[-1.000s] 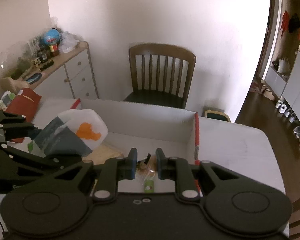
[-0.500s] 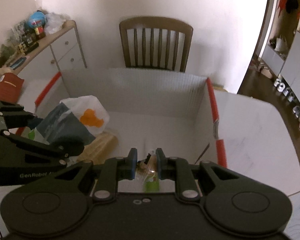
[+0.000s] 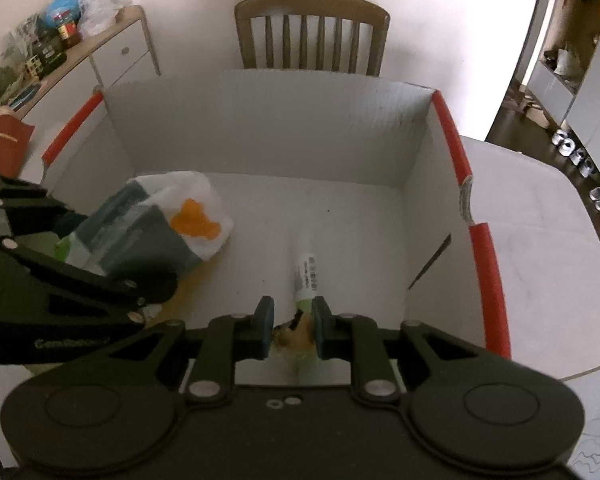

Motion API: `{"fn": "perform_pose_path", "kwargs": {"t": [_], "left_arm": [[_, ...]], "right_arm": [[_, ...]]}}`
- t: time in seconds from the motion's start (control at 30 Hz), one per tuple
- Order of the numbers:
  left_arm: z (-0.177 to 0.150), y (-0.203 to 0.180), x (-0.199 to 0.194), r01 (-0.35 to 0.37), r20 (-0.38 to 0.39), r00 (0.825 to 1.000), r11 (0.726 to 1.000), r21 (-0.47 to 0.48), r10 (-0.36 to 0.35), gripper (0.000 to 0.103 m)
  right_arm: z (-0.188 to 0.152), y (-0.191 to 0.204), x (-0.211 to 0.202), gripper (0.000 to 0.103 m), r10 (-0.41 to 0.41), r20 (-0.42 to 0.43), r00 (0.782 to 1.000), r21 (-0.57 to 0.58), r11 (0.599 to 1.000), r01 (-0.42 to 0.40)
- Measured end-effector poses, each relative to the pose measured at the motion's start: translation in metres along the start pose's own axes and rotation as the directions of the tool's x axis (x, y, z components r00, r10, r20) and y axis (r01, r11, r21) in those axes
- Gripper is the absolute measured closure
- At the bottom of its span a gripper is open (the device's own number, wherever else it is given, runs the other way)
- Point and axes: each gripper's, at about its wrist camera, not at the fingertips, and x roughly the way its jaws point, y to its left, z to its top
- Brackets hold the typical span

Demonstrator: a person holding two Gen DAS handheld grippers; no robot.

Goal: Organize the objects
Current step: 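Carry the yellow snack and white bag into the red box and release both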

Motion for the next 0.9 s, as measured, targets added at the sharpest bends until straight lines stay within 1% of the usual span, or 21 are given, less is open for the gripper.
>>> {"fn": "perform_pose_path", "kwargs": {"t": [0.17, 0.27, 0.33, 0.4, 0.47, 0.53, 0.63, 0.67, 0.7, 0.77, 0.9], "left_arm": [[0.001, -0.001, 0.000, 0.006, 0.006, 1.000, 1.000, 0.006, -0.007, 0.040], [0.002, -0.002, -0.002, 0.008, 0.008, 1.000, 1.000, 0.006, -0.008, 0.040], [0.001, -0.002, -0.004, 0.013, 0.012, 1.000, 1.000, 0.006, -0.013, 0.039], [-0.001, -0.004, -0.007, 0.018, 0.015, 1.000, 1.000, 0.009, -0.018, 0.038], [-0.003, -0.005, -0.010, 0.011, 0.022, 1.000, 1.000, 0.015, -0.012, 0.038], [-0.003, -0.005, -0.015, 0.013, 0.033, 0.999, 1.000, 0.013, -0.013, 0.038], [-0.003, -0.005, -0.025, 0.017, 0.056, 0.998, 1.000, -0.006, -0.017, 0.033], [-0.003, -0.005, -0.030, 0.005, 0.061, 0.998, 1.000, -0.015, -0.004, 0.025], [-0.003, -0.004, -0.033, -0.002, 0.066, 0.998, 1.000, -0.021, 0.004, 0.021], [-0.003, -0.002, -0.041, 0.008, 0.081, 0.997, 0.999, -0.034, -0.005, 0.021], [-0.007, -0.001, -0.061, 0.004, 0.116, 0.993, 0.998, -0.059, 0.003, 0.021]], "right_arm": [[-0.002, -0.003, -0.001, 0.074, 0.011, -0.014, 1.000, 0.005, 1.000, -0.011], [-0.004, -0.005, -0.003, 0.069, 0.007, -0.011, 1.000, 0.008, 1.000, -0.007], [-0.006, -0.006, -0.006, 0.068, 0.014, -0.009, 1.000, 0.005, 1.000, -0.014], [-0.005, -0.007, -0.011, 0.065, 0.018, 0.002, 1.000, -0.004, 1.000, -0.018], [-0.006, -0.008, -0.018, 0.055, 0.018, 0.019, 1.000, -0.004, 1.000, -0.018], [-0.006, -0.009, -0.025, 0.052, 0.020, 0.036, 0.999, -0.004, 1.000, -0.020], [-0.006, -0.010, -0.037, 0.050, 0.022, 0.055, 0.998, -0.017, 1.000, -0.021], [-0.007, -0.011, -0.041, 0.050, 0.021, 0.062, 0.998, -0.019, 1.000, -0.020], [-0.008, -0.011, -0.046, 0.050, 0.022, 0.069, 0.997, -0.019, 1.000, -0.020], [-0.009, -0.012, -0.056, 0.046, 0.030, 0.086, 0.996, -0.019, 0.999, -0.028], [-0.008, -0.012, -0.076, 0.044, 0.042, 0.120, 0.992, -0.033, 0.999, -0.038]]}}
